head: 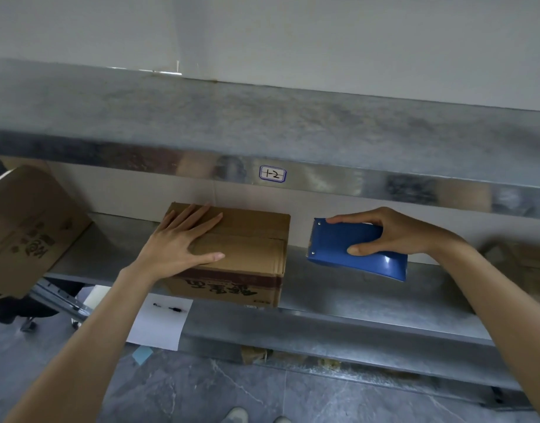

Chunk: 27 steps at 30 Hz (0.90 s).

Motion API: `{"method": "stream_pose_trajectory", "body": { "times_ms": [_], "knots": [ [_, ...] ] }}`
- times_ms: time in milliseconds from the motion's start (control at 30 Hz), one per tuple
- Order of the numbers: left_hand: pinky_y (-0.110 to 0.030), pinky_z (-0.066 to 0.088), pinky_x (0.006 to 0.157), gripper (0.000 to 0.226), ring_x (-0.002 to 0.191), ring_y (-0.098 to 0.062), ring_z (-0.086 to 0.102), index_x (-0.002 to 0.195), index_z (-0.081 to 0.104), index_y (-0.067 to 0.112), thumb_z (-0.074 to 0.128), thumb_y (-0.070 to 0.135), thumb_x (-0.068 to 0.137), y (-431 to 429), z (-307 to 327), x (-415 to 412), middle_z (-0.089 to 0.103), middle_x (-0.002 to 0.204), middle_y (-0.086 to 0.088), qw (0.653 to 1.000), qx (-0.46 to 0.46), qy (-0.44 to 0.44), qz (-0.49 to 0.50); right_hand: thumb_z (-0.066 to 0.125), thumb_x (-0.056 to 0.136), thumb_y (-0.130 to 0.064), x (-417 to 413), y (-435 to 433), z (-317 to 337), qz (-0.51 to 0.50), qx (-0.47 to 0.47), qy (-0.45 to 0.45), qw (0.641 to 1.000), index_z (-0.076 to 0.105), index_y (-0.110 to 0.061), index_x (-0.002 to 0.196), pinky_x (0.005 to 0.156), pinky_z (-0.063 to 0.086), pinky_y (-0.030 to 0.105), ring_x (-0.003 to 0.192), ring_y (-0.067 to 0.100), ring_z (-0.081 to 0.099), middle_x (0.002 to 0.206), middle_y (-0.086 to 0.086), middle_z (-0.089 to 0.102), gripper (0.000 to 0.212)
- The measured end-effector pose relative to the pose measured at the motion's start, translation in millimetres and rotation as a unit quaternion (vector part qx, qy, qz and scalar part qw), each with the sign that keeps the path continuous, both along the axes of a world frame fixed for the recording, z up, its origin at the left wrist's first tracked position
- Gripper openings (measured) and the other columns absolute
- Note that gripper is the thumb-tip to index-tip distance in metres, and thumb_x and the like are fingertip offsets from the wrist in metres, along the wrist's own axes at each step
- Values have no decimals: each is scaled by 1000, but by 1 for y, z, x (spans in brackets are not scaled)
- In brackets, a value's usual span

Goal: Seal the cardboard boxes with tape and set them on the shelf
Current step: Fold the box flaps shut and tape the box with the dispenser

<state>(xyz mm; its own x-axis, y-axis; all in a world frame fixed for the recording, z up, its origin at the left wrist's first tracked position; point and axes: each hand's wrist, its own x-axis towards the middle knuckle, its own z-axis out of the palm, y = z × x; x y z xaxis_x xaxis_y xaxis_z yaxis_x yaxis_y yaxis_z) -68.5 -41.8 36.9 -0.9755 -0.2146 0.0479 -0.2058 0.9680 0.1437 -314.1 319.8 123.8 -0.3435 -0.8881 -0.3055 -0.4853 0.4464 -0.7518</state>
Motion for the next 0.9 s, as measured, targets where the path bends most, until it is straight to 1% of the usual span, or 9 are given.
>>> {"method": "stream_pose_trajectory", "body": {
  "times_ms": [133, 333, 433, 500, 667, 767, 900],
  "knots": [
    [-43, 5, 125, 85, 152, -9, -1, 149, 5, 60, 16, 97, 74, 0, 0, 1, 0, 165, 18, 1000, -7, -2, 1, 77, 79, -39, 1, -9, -13, 0, 11, -2, 1000, 53, -58, 128, 99, 43, 13, 120, -9, 52, 132, -39, 51, 57],
    [-42, 3, 124, 88, 151, -8, -2, 151, 7, 56, 16, 96, 73, 1, 1, 0, 1, 165, 17, 1000, -7, 4, 0, 74, 72, -53, -2, -30, -20, 11, 48, 6, 999, 52, -59, 128, 108, 44, 28, 121, -5, 53, 134, -37, 48, 61],
    [-43, 3, 125, 88, 152, -9, -5, 151, 4, 56, 14, 97, 73, 1, 0, 0, -2, 164, 17, 1000, -11, -1, -1, 75, 74, -53, -2, -39, -21, 12, 53, 11, 998, 52, -65, 122, 106, 46, 30, 117, -5, 55, 133, -38, 48, 55],
    [-44, 4, 125, 88, 152, -10, -5, 151, 2, 56, 12, 97, 73, 1, -1, 0, -3, 165, 16, 1000, -16, -2, -4, 76, 76, -50, -1, -42, -22, 9, 54, 13, 998, 52, -68, 118, 107, 45, 31, 118, -5, 55, 133, -37, 49, 52],
    [-44, 2, 125, 89, 152, -10, -7, 151, 0, 55, 10, 97, 73, 1, -2, 0, -4, 165, 15, 1000, -21, -3, -5, 77, 78, -51, 2, -52, -21, 7, 65, 37, 997, 51, -69, 119, 108, 45, 37, 121, 4, 55, 137, -29, 52, 52],
    [-43, 2, 124, 89, 153, -12, -6, 151, 0, 55, 9, 97, 73, 1, -2, -1, -4, 166, 14, 1000, -25, -3, -7, 77, 79, -49, 7, -61, -15, 4, 75, 58, 995, 52, -64, 124, 106, 46, 36, 117, 4, 57, 135, -26, 54, 53],
    [-43, -1, 124, 92, 153, -14, -5, 152, 1, 53, 6, 97, 71, 0, -1, -2, -4, 165, 13, 1000, -23, -12, -6, 78, 81, -43, 20, -69, -4, -1, 85, 100, 991, 56, -53, 130, 99, 49, 27, 108, -2, 58, 131, -25, 57, 55]
  ]
}}
